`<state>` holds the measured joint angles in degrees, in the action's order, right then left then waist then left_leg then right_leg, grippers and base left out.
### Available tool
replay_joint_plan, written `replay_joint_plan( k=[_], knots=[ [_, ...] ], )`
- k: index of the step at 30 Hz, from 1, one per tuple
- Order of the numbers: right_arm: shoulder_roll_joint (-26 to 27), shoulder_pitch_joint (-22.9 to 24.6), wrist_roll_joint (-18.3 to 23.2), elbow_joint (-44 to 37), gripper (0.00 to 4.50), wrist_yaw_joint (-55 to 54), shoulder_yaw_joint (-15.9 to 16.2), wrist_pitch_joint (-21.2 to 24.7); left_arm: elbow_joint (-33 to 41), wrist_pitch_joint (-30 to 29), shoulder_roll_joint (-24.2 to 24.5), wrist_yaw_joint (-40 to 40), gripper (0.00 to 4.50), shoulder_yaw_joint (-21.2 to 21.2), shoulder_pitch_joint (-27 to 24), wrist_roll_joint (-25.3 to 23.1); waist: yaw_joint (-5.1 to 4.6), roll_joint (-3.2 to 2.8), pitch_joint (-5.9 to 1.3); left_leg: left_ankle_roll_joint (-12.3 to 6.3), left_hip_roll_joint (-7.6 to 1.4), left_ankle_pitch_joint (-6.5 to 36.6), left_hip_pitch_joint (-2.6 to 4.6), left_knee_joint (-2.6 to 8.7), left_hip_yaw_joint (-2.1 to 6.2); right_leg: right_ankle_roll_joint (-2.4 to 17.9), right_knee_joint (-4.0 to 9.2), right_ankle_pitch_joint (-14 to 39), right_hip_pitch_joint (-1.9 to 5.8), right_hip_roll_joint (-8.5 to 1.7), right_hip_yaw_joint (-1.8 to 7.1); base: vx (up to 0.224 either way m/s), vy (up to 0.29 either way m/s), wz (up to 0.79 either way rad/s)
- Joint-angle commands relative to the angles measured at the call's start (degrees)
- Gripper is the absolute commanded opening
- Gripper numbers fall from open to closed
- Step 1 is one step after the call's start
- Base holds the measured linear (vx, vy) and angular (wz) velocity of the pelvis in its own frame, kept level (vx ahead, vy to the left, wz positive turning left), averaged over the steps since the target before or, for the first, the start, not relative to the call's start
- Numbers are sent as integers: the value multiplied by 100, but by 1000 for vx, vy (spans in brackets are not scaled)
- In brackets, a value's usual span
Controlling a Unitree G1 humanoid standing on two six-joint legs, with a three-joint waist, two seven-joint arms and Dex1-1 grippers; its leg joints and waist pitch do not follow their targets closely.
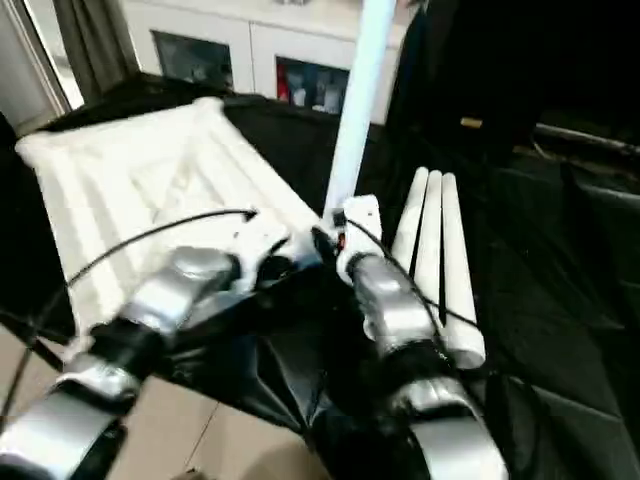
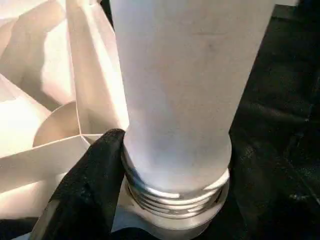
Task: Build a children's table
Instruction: Rotate leg to tighten
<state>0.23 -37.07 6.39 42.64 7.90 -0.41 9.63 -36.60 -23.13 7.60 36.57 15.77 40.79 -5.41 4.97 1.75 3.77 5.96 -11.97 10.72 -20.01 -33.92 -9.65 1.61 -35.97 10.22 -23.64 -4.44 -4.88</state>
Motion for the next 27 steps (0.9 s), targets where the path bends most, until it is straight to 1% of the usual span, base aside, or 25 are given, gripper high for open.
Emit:
replay_joint_plan(
  k=[1,3,4,5,7,8,9,10,11,12,13,14,15,16,17,18,19,20,21,22,23,24,25,26,27],
  knots=[
    [278,7,201,335,274,98,-27,64,-98,45,-65,-209,0,-49,63,-36,19,-32,-435,-49,-46,934,-52,374,5,802,496,1411,378,-353,286,0,0,0],
    [321,-110,243,420,274,221,-86,-25,-81,130,-86,-131,0,-29,44,-11,10,-26,-433,-73,-46,992,-41,375,1,791,505,1466,367,-350,282,0,0,0],
    [317,-139,243,452,274,271,-97,-61,-73,187,-76,-100,0,-18,38,-10,5,-11,-434,-79,-47,1006,-43,376,0,785,509,1497,368,-352,281,0,0,0],
    [311,-166,237,491,309,317,-106,-100,-73,242,-65,-73,0,-10,36,-11,2,-15,-433,-82,-46,1014,-41,377,1,783,509,1521,368,-350,281,0,0,0],
    [262,-189,240,497,309,431,-128,-179,-41,332,-7,78,0,-7,7,25,4,-13,-433,-106,-45,1018,-38,373,-3,766,519,1581,362,-356,285,0,0,0],
    [252,-207,240,524,309,458,-137,-219,-43,393,8,119,0,8,4,24,9,4,-441,-135,-45,961,-50,371,-4,768,509,1538,373,-361,287,0,0,0],
    [200,-214,227,495,333,542,-121,-263,-29,394,37,163,0,13,-10,29,3,17,-439,-145,-44,940,-58,371,-5,772,506,1520,374,-358,287,0,0,0],
    [105,-232,169,478,350,657,-66,-374,3,461,89,272,0,45,-39,39,5,1,-441,-155,-54,914,-52,372,-2,801,497,1478,368,-362,286,0,0,0],
    [105,-232,169,478,355,657,-66,-374,3,461,89,272,0,45,-39,39,0,24,-441,-183,-51,892,-57,367,-8,828,490,1440,371,-356,287,0,0,0],
    [7,-211,128,383,355,770,-11,-401,39,448,148,363,0,76,-66,34,3,13,-438,-196,-55,864,-55,368,-9,854,490,1399,364,-358,288,0,0,0],
    [-206,-119,123,94,355,1067,53,-351,132,550,312,652,0,186,-138,9,17,30,-442,-199,-51,843,-50,365,-5,828,492,1392,380,-353,281,0,0,0],
    [-303,-63,140,-54,355,1235,86,-301,178,548,378,757,0,217,-168,7,17,21,-433,-245,-59,822,-60,368,-9,856,486,1352,371,-359,291,0,0,0],
    [-306,-61,140,-57,355,1241,86,-300,180,549,380,760,0,217,-169,7,27,18,-436,-252,-65,828,-54,365,-12,859,488,1354,372,-363,292,0,0,0],
    [-494,48,135,-305,355,1559,159,-225,250,618,489,945,0,251,-218,15,31,12,-439,-265,-69,796,-51,364,-15,901,477,1297,370,-366,298,0,0,0],
    [-593,111,128,-442,355,1709,205,-178,286,665,543,1035,0,265,-241,22,50,15,-433,-289,-75,761,-48,364,-17,903,473,1203,368,-350,300,0,0,0],
    [-593,111,128,-442,355,1709,205,-178,286,665,543,1035,0,265,-241,22,50,15,-434,-292,-79,769,-48,365,-19,907,471,1192,367,-359,304,0,0,0],
    [-949,338,96,-906,355,2218,381,-56,387,757,721,1299,0,305,-307,32,54,-12,-438,-283,-72,780,-50,369,-11,918,472,1201,383,-352,295,0,0,0],
    [-949,338,96,-906,355,2218,381,-56,387,757,721,1299,0,305,-307,32,63,-4,-445,-297,-87,756,-39,362,-16,926,459,1081,371,-357,308,0,0,0],
    [-1255,530,65,-1266,355,2696,561,18,475,794,859,1523,0,329,-359,59,56,-17,-436,-295,-82,779,-45,370,-13,948,461,1087,374,-349,305,0,0,0],
    [-1396,615,50,-1410,355,2910,644,52,512,849,922,1643,0,343,-384,77,70,-9,-444,-303,-88,790,-42,362,-16,948,458,1041,381,-351,304,0,0,0],
    [-1501,672,36,-1501,355,3060,697,74,545,842,970,1722,0,350,-402,91,65,2,-438,-310,-82,791,-49,367,-13,952,465,1042,388,-349,302,0,0,0],
    [-1633,739,6,-1598,355,3233,768,85,586,862,1032,1806,0,365,-421,98,63,3,-441,-309,-73,818,-56,363,-16,957,464,1084,393,-341,298,0,0,0],
    [-1723,784,-26,-1663,355,3344,817,87,626,926,1079,1882,0,374,-441,103,63,-5,-428,-294,-80,892,-52,369,-15,933,486,1234,381,-351,296,0,0,0],
    [-1777,810,-50,-1698,355,3407,848,85,662,938,1108,1942,0,376,-458,118,57,7,-421,-265,-72,968,-57,370,-13,886,508,1437,384,-353,291,0,0,0],
    [-1822,839,-63,-1753,355,3456,872,106,692,951,1130,1994,0,376,-472,130,60,10,-426,-258,-75,975,-51,368,-12,870,511,1502,382,-359,290,0,0,0]
  ],
)
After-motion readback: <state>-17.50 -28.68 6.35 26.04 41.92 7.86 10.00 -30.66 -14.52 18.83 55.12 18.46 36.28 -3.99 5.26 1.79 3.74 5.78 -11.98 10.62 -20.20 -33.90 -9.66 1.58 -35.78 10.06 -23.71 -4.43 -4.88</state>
